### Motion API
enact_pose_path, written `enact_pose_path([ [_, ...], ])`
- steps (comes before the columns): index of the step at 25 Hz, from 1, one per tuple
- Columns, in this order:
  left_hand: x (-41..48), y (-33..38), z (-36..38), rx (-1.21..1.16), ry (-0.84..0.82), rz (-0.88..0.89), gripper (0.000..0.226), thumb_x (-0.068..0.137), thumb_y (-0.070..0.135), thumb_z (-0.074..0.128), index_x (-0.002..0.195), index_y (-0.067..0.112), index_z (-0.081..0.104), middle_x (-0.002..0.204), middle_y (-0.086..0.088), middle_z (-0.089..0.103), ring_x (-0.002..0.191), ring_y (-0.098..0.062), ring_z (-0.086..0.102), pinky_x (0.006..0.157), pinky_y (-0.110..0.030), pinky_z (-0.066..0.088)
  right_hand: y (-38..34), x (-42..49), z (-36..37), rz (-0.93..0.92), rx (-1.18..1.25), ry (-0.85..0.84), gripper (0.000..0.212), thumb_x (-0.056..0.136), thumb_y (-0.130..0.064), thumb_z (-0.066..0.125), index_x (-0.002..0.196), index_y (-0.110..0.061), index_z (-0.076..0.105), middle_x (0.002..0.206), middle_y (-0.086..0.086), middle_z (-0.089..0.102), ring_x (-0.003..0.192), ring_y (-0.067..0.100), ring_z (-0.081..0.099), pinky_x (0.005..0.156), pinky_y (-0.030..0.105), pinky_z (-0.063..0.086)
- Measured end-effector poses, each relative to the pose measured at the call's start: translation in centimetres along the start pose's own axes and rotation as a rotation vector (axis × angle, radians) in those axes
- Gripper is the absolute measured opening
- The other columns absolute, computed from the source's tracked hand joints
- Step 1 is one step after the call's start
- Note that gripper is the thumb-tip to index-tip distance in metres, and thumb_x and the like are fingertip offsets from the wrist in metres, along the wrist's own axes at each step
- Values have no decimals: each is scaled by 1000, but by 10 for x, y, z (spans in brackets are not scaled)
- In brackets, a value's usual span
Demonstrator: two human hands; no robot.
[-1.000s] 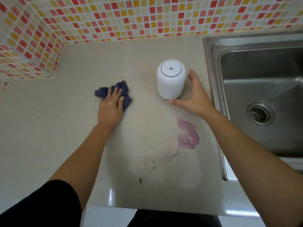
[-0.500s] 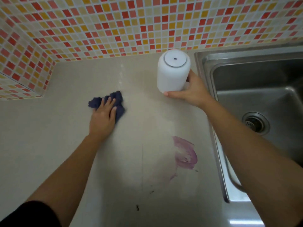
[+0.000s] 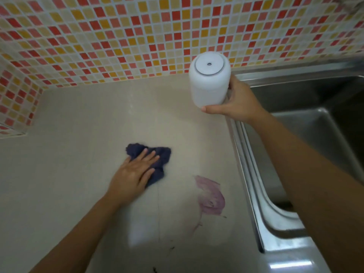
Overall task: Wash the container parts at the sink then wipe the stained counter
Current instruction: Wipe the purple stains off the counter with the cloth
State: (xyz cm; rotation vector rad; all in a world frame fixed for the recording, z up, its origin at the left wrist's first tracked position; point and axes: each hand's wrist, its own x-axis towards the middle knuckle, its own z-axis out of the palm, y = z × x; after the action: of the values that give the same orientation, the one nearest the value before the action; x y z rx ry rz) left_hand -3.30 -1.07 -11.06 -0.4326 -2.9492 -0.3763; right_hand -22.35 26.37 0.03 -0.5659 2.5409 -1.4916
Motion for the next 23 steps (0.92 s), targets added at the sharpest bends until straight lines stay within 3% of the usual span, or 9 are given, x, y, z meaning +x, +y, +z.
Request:
enact_pose_path([
  [4,90,-32,6,29,47,-266,54,96,38,25,127,6,55,134,-14,54,130,-31,45,99,-48,41,2,-6,-5,7,14,22,82,59,-27,87,128,-28,42,111,-22,50,98,-8,48,74,-6,35],
  [6,123,4,26,-2,56,-186,51,94,36,29,126,8,57,133,-12,55,128,-30,47,99,-49,41,2,-5,-1,6,-4,16,84,60,-29,87,130,-25,42,114,-18,51,102,-4,48,76,-4,36],
  [10,90,88,43,-54,-9,191,43,95,32,36,123,11,60,130,-7,59,125,-24,51,99,-38,37,4,-2,14,12,-5,-17,83,60,-29,87,130,-20,44,119,-12,52,108,2,49,83,4,39],
  [12,45,86,29,-84,-92,284,42,98,33,33,125,14,59,133,-3,56,128,-18,47,104,-34,29,7,-2,27,50,-6,-37,84,59,-30,87,131,-18,44,120,-10,53,109,5,50,90,19,42],
  [14,-3,54,10,-72,-124,284,43,100,35,30,129,17,55,138,2,49,132,-13,40,109,-29,22,10,-4,44,72,-21,-62,84,60,-30,87,131,-18,44,116,-11,52,108,7,50,89,23,41],
  [16,-30,2,-9,-42,-92,218,44,100,37,28,130,16,53,138,0,49,132,-13,39,111,-27,21,13,-6,62,81,-4,-85,85,59,-30,87,132,-19,44,115,-11,53,108,8,51,87,23,40],
  [19,-5,-56,-21,-12,-15,-58,53,100,41,25,127,7,56,132,-12,56,131,-20,41,107,-30,27,19,-5,85,95,33,-119,86,58,-31,87,132,-22,43,121,-8,56,107,8,52,90,27,45],
  [21,21,-58,-14,2,37,-274,55,98,41,25,129,7,54,136,-12,52,133,-23,39,104,-36,31,22,-3,95,86,35,-121,85,58,-31,87,131,-22,44,122,-6,58,106,9,54,93,32,48],
  [23,24,-37,-3,-9,36,-315,54,95,41,27,132,9,52,139,-10,50,134,-23,38,104,-41,32,25,-3,100,82,24,-126,85,59,-31,87,131,-21,44,121,-6,58,106,9,54,94,33,48],
])
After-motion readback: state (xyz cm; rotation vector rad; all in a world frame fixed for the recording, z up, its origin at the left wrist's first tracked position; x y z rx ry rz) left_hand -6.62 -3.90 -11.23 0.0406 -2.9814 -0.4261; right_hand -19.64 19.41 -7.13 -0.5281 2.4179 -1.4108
